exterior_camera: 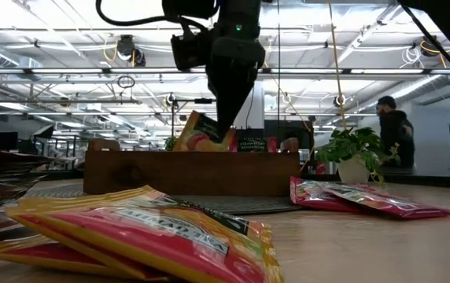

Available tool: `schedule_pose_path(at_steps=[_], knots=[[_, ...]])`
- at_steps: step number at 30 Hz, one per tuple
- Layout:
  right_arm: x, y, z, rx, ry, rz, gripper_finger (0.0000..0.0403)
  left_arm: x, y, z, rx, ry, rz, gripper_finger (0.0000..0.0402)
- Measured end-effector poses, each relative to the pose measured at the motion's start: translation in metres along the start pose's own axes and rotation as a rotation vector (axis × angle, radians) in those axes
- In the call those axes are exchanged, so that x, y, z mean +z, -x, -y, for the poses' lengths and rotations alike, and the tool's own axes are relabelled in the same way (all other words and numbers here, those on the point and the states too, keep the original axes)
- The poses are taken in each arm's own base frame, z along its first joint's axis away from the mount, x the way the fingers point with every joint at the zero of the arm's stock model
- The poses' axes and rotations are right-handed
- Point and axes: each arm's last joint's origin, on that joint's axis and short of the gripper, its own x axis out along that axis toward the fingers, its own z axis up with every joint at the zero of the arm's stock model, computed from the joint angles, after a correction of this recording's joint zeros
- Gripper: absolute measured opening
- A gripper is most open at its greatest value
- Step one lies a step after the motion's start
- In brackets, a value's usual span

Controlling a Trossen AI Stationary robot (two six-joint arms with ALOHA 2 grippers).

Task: Pick & Place Tea
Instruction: Put the yellow tea sachet into the middle section of the wooden organizer

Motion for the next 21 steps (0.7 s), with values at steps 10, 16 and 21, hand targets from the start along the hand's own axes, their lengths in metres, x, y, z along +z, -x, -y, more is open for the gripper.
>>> schedule_pose_path(at_steps=[10,16,21], knots=[[0.004,0.000,0.009,0.020,0.008,0.039,0.0000,0.000,0.000,0.000,0.001,-0.003,-0.001,0.0046],[-0.002,-0.001,0.011,-0.003,0.012,-0.014,0.0000,0.000,0.000,0.000,0.002,-0.010,-0.001,0.0046],[-0.001,-0.001,0.010,-0.003,0.031,-0.004,0.0000,0.001,-0.002,-0.002,0.010,-0.017,0.000,0.0047]])
